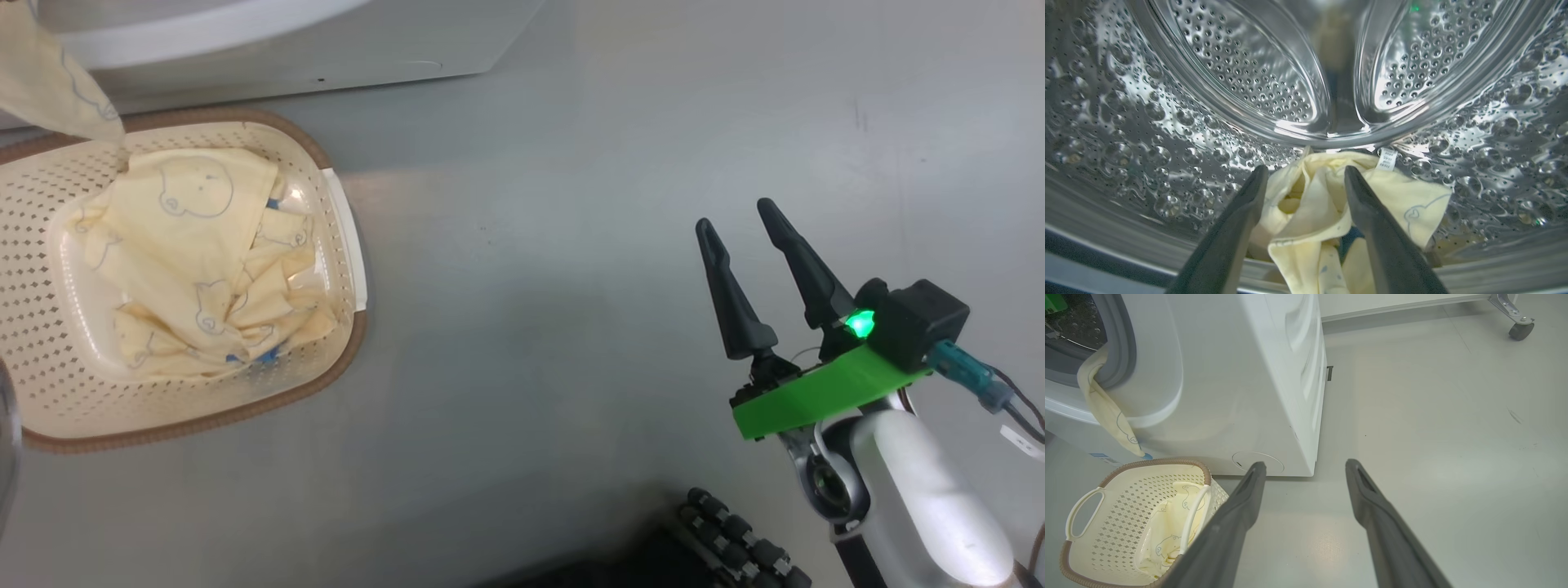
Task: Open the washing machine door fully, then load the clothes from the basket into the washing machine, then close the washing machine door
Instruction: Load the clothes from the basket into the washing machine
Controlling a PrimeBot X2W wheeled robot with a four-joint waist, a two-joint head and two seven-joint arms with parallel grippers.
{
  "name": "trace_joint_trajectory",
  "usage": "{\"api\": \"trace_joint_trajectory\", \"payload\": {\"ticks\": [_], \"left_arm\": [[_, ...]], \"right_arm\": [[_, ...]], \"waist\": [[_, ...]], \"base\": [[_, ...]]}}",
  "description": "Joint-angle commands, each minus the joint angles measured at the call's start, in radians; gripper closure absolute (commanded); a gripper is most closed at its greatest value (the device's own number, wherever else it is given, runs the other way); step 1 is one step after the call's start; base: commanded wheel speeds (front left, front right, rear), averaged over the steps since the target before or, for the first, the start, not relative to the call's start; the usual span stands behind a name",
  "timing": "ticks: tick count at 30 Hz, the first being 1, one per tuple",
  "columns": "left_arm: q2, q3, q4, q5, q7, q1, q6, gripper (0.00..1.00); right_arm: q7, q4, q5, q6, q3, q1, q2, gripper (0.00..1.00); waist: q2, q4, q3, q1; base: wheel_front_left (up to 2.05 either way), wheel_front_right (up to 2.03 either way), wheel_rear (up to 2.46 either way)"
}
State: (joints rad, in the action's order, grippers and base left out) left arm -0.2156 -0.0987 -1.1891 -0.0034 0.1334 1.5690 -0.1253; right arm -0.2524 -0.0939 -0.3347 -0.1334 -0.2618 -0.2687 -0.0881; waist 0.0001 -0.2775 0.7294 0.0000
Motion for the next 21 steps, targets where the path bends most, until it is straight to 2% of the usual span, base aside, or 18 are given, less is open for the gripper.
{"api": "trace_joint_trajectory", "payload": {"ticks": [1, 15, 21], "left_arm": [[-0.024, 0.003, 0.019, -0.005, -0.009, 0.037, -0.007, 0.00], [0.063, 0.009, -0.038, -0.063, 0.023, 0.011, -0.014, 0.00], [0.106, 0.005, -0.051, -0.087, 0.059, -0.045, 0.005, 0.00]], "right_arm": [[-0.009, 0.021, -0.006, 0.003, -0.009, 0.030, -0.017, 0.00], [-0.009, 0.020, 0.000, 0.003, 0.020, 0.019, -0.021, 0.00], [-0.009, 0.025, 0.007, 0.003, 0.052, 0.018, -0.028, 0.00]], "waist": [[-0.0001, 0.005, -0.004, 0.0000], [-0.0001, 0.075, -0.045, 0.0000], [-0.0001, 0.121, -0.090, 0.0000]], "base": [[0.00, 0.00, 0.00], [0.00, 0.00, 0.00], [0.00, 0.00, 0.00]]}}
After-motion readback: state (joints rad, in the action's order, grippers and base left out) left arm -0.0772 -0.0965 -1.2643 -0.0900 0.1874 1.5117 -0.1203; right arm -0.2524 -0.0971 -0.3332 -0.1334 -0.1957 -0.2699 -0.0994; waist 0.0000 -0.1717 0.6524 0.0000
